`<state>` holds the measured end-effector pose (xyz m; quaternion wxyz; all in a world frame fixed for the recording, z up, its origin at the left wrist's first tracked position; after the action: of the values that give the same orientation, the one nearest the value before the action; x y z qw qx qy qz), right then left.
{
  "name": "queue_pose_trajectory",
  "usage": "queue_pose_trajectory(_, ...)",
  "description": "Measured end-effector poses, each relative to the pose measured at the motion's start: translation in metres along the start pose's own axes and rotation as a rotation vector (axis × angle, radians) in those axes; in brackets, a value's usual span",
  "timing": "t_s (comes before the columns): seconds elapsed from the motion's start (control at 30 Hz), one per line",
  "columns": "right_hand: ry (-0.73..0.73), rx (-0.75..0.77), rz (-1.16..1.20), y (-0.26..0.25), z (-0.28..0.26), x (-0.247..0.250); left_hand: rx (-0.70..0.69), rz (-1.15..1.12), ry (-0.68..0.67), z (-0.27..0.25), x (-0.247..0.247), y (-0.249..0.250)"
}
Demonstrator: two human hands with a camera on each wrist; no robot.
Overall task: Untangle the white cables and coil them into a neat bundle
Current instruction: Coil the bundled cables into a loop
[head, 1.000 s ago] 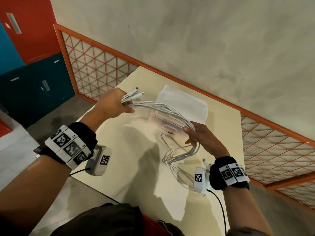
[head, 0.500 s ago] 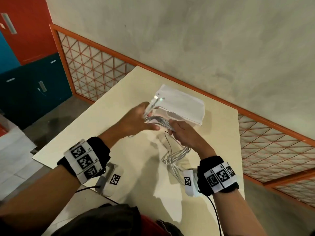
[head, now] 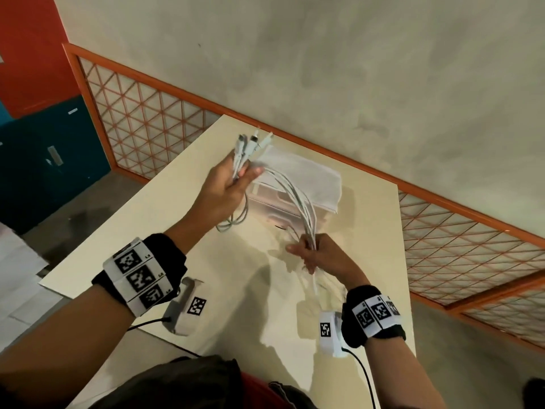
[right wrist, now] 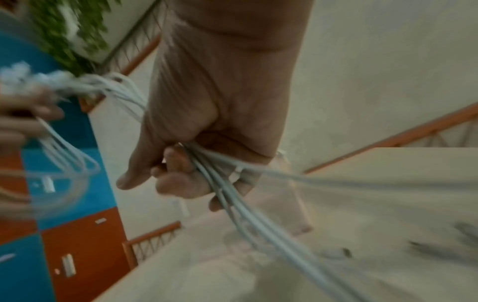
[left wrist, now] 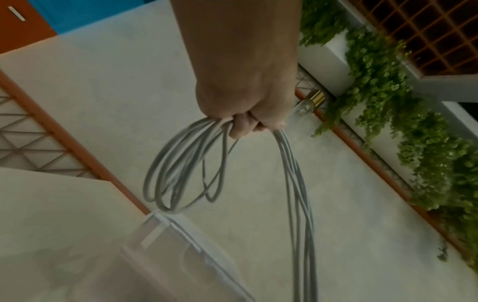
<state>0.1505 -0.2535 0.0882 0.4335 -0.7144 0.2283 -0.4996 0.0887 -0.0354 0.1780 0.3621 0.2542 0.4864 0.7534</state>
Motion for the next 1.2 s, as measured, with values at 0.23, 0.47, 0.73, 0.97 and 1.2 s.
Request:
queue_pose_trajectory(0.23, 0.211, -0.079, -0.286, 0.047, 0.000, 0.021, -0.028, 0.021, 0.113, 0.012, 0.020, -0.008)
queue_pose_trajectory(0.47, 0.471, -0.067, -0.590, 0.052, 0.006, 0.064, 0.115, 0.482, -0.212, -0.002, 0.033, -0.058)
queue_pose_trajectory(0.73, -0.283, -0.381, -0.856, 0.073, -0.015, 0.014, 0.226, 0.431, -0.272, -0.023, 0.036, -0.060)
queue_pose_trajectory(0.97, 0.169, 0.101, -0.509, -0.040, 0.012, 0.020, 0.322, 0.051, -0.426, -0.038, 0.016, -0.044)
queue_pose_trajectory(1.2, 0.134, 0.248, 0.190, -0.111, 0.006, -0.015, 0.309, -0.004, -0.471, -0.048, 0.009, -0.034)
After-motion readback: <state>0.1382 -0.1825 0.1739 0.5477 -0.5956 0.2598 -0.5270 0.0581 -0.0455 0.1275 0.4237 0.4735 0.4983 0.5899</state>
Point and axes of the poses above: each hand's wrist, its own z-axis towards the middle knuckle, its own x-axis out of the back of the hand, y = z × x, the point moved 4 cm from there along z, towards the middle knuckle, and after that the axes turned 15 degrees about y, right-handed, at the moved point
